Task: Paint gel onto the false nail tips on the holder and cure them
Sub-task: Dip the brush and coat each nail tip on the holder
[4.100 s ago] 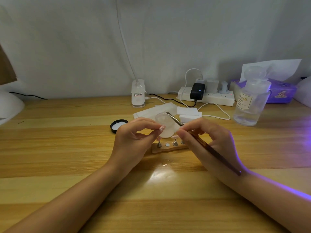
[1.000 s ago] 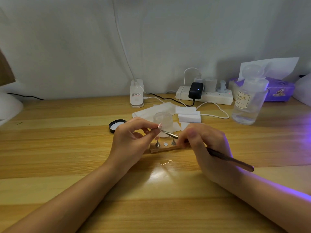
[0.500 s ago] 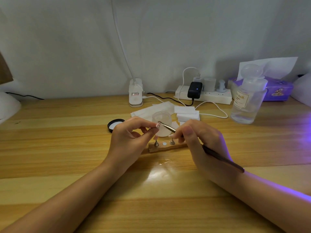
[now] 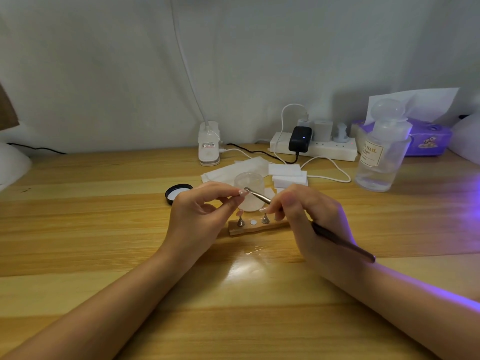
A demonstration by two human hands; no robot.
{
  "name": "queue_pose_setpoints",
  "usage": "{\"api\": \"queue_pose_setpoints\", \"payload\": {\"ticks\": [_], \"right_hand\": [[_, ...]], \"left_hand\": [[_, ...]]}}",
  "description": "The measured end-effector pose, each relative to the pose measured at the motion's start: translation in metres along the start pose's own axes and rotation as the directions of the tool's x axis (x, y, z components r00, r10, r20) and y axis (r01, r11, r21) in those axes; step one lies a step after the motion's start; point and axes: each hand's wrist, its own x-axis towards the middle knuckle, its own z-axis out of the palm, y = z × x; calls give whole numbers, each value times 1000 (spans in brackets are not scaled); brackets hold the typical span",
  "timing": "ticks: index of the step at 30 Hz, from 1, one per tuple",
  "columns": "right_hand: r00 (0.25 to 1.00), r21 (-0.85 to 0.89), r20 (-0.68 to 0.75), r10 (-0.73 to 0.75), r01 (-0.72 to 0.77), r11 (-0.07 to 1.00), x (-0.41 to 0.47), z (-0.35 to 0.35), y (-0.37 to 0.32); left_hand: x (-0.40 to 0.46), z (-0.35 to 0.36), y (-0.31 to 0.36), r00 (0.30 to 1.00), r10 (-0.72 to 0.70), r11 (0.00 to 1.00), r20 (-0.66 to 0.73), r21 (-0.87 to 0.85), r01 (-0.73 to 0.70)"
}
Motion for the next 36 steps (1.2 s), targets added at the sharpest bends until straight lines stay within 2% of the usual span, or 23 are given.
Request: {"api": "queue_pose_setpoints", "payload": {"ticks": [6, 11, 19, 26, 33, 36], "right_hand": [[994, 45, 26, -106, 105, 993, -1, 1, -3], [1000, 5, 17, -20, 20, 1000, 0, 0, 0], [999, 53, -27, -40, 42, 998, -1, 0, -2], [999, 6, 40, -36, 35, 999, 1, 0, -1], [998, 106, -45, -35, 40, 994, -1, 0, -2], [1000, 53, -15, -10, 11, 999, 0, 0, -1]], "left_hand": [[0, 0, -1, 1000, 13, 1000, 20, 21, -13], [0, 1, -2, 1000, 6, 1000, 18, 23, -6], [0, 0, -4, 999, -4, 1000, 40, 24, 3], [1, 2, -6, 998, 35, 998, 52, 56, -38], [1, 1, -5, 996, 55, 994, 63, 86, -60], [0, 1, -5, 996, 60, 994, 71, 86, -66]]}}
